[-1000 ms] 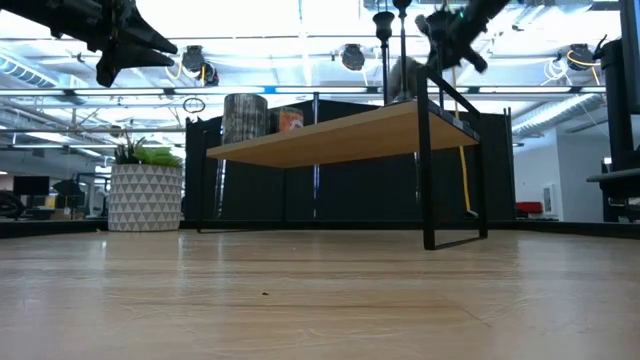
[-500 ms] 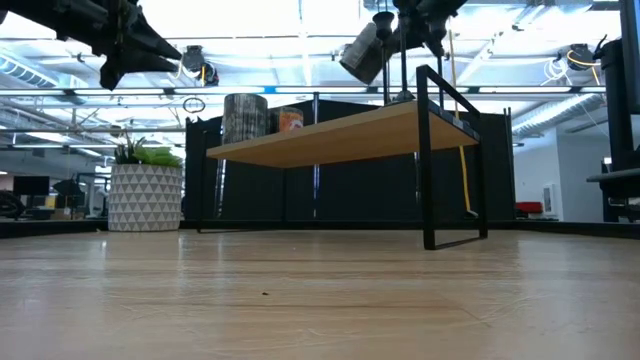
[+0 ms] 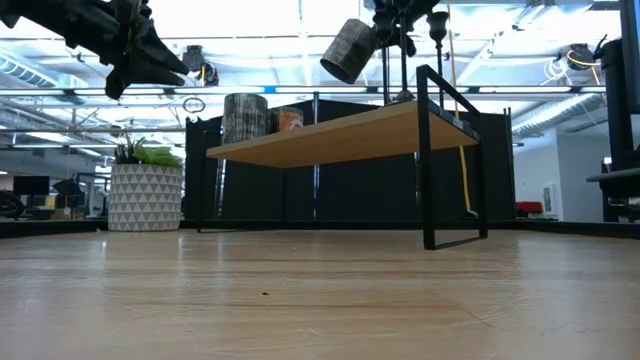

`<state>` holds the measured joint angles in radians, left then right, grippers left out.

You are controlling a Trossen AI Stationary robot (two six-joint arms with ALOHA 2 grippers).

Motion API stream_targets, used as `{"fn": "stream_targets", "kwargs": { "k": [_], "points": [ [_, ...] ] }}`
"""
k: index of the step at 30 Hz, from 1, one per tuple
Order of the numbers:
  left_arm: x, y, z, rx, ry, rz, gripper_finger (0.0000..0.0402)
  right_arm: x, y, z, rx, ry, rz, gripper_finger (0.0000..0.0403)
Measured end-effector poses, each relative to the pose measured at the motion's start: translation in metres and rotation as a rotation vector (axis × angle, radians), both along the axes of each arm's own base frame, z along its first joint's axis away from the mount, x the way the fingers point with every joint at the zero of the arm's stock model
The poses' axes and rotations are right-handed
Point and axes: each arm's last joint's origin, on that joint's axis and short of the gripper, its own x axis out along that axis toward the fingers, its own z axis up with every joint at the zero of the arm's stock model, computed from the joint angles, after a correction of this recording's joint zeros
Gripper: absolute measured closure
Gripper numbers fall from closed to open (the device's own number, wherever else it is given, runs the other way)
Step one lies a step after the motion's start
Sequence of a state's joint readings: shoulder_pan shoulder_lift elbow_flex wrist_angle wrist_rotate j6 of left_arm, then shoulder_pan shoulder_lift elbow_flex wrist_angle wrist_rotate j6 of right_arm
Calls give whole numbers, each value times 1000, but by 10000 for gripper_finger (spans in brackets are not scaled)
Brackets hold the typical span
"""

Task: Pick & Place candle stick holders
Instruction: Put the orange scented candle on the shelf

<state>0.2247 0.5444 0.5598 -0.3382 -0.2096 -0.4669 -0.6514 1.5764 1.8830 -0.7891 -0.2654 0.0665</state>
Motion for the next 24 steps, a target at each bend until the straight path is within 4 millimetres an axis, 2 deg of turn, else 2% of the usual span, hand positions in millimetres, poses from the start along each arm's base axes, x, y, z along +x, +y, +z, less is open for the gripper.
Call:
{"fn": "stream_targets", "kwargs": {
  "k": [3,8,14,24],
  "points": [
    [0,0,1,-4,-8,2,286,8,-4,-1,-8,31,23,403],
    [1,0,4,6,-49,3,286,20,-13,-16,9,87,39,403],
    [2,0,6,8,-67,3,286,27,-19,-30,30,149,60,403],
    [12,3,9,19,-108,3,286,34,-14,-36,63,136,177,403]
  ]
}}
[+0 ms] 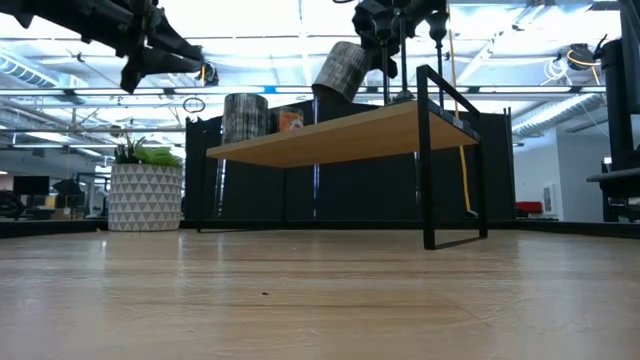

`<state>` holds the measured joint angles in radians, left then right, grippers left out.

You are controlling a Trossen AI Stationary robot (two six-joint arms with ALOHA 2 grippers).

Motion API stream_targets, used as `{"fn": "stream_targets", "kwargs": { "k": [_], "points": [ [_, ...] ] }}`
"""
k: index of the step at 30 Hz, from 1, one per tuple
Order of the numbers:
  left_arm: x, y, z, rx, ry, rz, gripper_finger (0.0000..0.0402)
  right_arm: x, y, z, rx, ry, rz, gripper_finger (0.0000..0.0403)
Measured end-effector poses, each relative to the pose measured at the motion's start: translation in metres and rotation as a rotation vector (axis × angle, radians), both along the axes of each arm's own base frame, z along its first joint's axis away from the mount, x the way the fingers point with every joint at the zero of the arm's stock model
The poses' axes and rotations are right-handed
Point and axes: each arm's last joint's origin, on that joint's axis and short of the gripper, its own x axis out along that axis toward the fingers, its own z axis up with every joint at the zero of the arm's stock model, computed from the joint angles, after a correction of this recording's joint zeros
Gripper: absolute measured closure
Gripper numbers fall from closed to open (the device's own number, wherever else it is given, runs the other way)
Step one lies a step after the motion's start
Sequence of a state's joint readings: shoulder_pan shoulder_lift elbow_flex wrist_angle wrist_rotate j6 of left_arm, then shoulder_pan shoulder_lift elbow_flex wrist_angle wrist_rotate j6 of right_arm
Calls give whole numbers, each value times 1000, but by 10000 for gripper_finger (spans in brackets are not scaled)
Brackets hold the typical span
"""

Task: Pick & Place candle stick holders
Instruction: Put the orange scented candle on the shelf

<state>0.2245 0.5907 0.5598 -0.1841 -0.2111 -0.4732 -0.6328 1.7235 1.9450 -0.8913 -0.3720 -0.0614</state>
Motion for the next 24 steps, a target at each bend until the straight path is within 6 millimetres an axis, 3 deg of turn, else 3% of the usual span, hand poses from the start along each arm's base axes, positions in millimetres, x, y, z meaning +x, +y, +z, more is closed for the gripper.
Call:
{"fn": "stream_targets", "kwargs": {
  "k": [15,20,24],
  "points": [
    [40,8,4,33,-111,-30,286,9,-3,-12,22,26,49,403],
    [52,11,31,95,-117,-38,286,10,-3,-13,32,18,60,403],
    [68,15,60,179,-9,-58,286,10,-2,-12,31,13,65,403]
  ]
}}
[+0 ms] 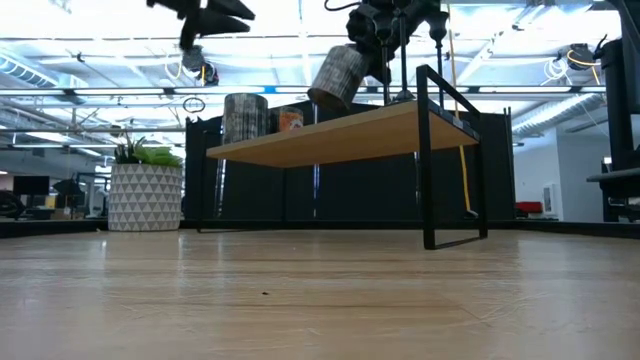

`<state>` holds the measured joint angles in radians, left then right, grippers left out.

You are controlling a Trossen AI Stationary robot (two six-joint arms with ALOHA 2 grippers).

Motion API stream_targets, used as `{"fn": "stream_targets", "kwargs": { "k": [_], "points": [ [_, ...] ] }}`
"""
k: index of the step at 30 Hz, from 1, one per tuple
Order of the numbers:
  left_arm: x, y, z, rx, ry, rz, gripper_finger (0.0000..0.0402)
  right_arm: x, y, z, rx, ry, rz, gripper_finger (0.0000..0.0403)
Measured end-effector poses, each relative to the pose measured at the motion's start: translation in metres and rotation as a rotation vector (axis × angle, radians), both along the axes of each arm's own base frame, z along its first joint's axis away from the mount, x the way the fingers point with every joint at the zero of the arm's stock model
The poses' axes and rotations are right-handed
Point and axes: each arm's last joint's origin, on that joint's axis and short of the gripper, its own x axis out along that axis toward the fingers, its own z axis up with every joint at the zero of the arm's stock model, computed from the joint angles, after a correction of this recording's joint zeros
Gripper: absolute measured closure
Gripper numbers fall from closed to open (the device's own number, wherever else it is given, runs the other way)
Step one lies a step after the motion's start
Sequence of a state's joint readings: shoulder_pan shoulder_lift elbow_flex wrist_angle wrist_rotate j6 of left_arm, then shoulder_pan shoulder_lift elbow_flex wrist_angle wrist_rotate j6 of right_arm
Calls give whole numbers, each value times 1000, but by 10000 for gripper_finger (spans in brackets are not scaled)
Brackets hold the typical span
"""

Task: Pick & Place candle stick holders
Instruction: Put the orange scented candle on the shelf

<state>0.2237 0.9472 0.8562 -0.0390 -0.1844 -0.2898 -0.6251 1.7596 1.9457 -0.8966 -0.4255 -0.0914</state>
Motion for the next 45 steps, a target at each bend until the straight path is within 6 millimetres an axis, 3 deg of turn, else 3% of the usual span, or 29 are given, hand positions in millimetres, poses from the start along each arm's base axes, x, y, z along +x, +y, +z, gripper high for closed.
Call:
{"fn": "stream_targets", "kwargs": {
  "k": [8,17,21,31,35,38,45],
  "points": [
    [42,11,38,117,302,-10,286,1,1,-1,0,4,3,403],
    [92,23,46,250,468,-52,279,6,9,-1,-12,5,38,403],
    [106,27,38,247,501,-56,240,7,12,-1,-11,10,49,403],
    [130,33,13,185,544,-52,73,11,18,-1,-22,10,81,403],
    [138,34,6,172,535,-56,24,13,22,-1,-27,12,96,403],
    [142,35,4,165,518,-66,5,14,24,-2,-27,13,104,403],
    [148,37,1,163,496,-83,8,18,30,-2,-34,14,127,403]
  ]
}}
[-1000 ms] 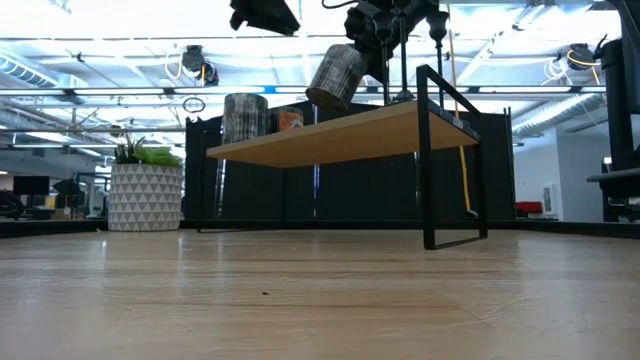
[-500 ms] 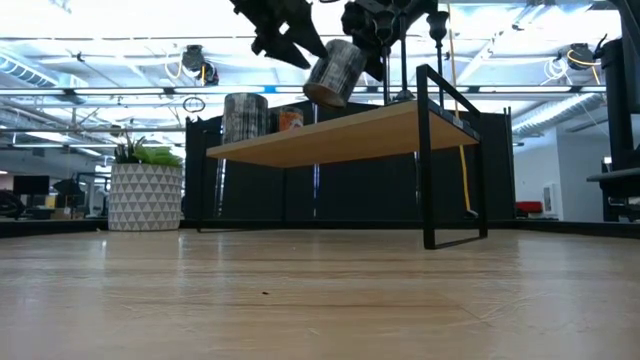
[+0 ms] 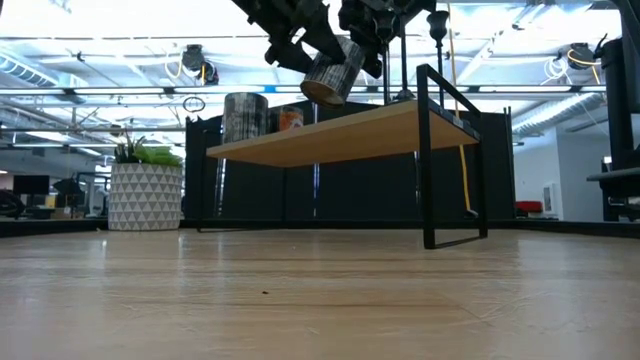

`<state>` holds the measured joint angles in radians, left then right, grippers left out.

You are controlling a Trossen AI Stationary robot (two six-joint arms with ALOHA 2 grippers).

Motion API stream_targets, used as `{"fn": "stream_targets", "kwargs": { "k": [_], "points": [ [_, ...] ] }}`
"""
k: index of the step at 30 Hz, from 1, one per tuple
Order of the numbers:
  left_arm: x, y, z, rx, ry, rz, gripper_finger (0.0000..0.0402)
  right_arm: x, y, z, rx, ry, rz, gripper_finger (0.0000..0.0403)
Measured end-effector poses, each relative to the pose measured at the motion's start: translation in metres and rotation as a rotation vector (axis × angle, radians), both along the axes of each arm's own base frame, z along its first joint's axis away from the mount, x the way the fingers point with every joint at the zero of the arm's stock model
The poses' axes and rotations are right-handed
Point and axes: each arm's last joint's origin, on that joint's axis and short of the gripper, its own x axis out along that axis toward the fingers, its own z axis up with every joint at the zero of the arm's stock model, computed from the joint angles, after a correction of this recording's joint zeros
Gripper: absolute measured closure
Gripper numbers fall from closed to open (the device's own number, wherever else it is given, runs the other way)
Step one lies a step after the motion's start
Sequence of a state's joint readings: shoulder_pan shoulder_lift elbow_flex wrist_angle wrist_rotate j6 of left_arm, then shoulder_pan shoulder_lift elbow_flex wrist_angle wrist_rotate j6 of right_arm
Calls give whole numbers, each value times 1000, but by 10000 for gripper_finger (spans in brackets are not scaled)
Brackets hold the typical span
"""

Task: Pick & Place candle stick holders
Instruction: Put the orange scented candle on the shelf

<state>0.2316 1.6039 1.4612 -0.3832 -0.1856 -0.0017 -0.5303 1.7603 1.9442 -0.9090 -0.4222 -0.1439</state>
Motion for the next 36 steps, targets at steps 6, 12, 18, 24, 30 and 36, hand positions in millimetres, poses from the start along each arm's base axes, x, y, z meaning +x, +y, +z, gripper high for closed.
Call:
{"fn": "stream_targets", "kwargs": {
  "k": [6,12,18,24,30,36],
  "points": [
    [4,3,-4,-6,2,-7,9,4,7,1,-11,-8,26,403],
    [4,3,-2,6,-13,-11,9,8,11,2,5,-42,66,403],
    [4,3,-2,17,-9,5,34,8,11,2,17,-41,62,403],
    [4,4,-2,23,-13,30,49,8,11,2,22,-43,64,401],
    [3,4,-3,14,-9,77,53,7,10,1,-15,-15,24,382],
    [0,6,-6,21,2,226,54,-4,3,5,-56,20,-56,359]
  ]
}}
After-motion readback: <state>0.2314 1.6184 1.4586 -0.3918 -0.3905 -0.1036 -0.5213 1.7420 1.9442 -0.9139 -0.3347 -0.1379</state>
